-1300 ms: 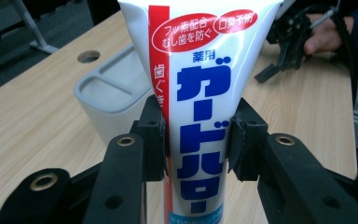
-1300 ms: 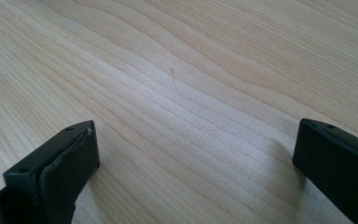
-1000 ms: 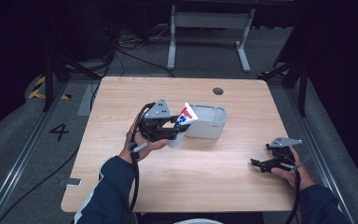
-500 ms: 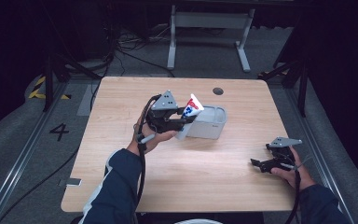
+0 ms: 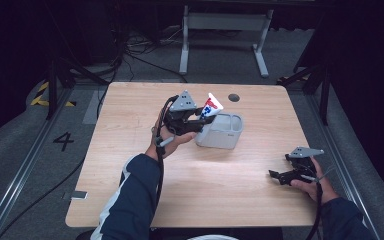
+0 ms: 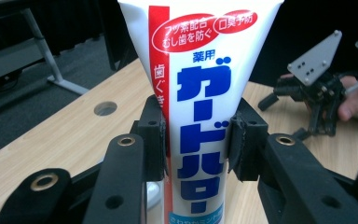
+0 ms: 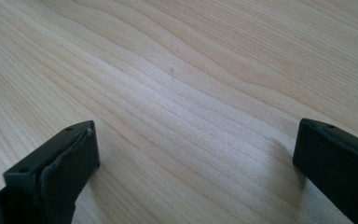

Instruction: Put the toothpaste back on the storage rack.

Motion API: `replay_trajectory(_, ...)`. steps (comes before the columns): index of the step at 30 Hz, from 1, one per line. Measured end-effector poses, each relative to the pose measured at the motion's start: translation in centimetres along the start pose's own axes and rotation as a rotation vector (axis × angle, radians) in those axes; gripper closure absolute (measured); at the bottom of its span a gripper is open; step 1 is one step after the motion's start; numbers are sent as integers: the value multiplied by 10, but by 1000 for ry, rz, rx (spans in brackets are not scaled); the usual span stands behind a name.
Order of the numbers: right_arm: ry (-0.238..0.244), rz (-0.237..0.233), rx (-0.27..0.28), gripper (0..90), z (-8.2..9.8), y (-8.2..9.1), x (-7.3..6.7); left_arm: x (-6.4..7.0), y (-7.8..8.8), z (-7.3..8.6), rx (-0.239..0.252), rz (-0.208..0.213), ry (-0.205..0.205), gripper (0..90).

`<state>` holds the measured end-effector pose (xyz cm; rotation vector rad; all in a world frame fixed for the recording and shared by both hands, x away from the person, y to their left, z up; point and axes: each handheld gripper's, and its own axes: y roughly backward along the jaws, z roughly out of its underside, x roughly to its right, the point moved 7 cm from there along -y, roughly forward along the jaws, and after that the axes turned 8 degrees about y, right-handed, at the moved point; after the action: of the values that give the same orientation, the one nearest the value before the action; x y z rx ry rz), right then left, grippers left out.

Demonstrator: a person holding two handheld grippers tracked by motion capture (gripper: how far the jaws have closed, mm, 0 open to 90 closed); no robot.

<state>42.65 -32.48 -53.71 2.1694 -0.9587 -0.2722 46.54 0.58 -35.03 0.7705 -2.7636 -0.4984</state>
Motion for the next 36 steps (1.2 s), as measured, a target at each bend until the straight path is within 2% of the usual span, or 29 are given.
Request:
replay_trajectory(4,0,0,0,5,0,0,0,-3,-8,-7,27,-8,-9,639)
replay_trajectory(5,0,0,0,5,0,0,0,-2,-9,-9,32,-5,5,639)
replay_trajectory(8,0,-1,0,5,0,0,0,-4,-12,-12,38,-3,-2,639)
replay_trajectory(9,0,0,0,5,0,0,0,-3,-13,-13,40,0,8,639)
replay_trajectory(10,0,0,0,5,0,0,0,-4,-16,-14,42,3,-6,639)
replay_trajectory(12,0,0,0,5,0,0,0,-4,-17,-15,41,4,-7,638)
replay_trajectory(16,1,-1,0,5,0,0,0,-6,-23,-15,36,1,5,638)
replay_trajectory(19,1,-1,0,5,0,0,0,-10,-26,-16,50,-4,14,638)
replay_trajectory(26,1,-2,0,5,0,0,0,-11,-30,-24,60,-3,10,639)
replay_trajectory(27,1,-2,0,5,0,0,0,-12,-31,-25,61,-2,-2,639)
replay_trajectory(28,1,-1,0,5,0,0,0,-12,-32,-26,62,0,7,638)
replay_trajectory(32,1,-2,0,5,0,0,0,-13,-39,-31,68,2,-1,638)
replay_trajectory(33,1,-2,0,5,0,0,0,-12,-40,-31,73,8,10,638)
replay_trajectory(34,1,-2,0,5,0,0,0,-13,-41,-33,81,16,-3,638)
replay_trajectory(36,2,-2,0,5,0,0,0,-12,-42,-34,86,25,5,638)
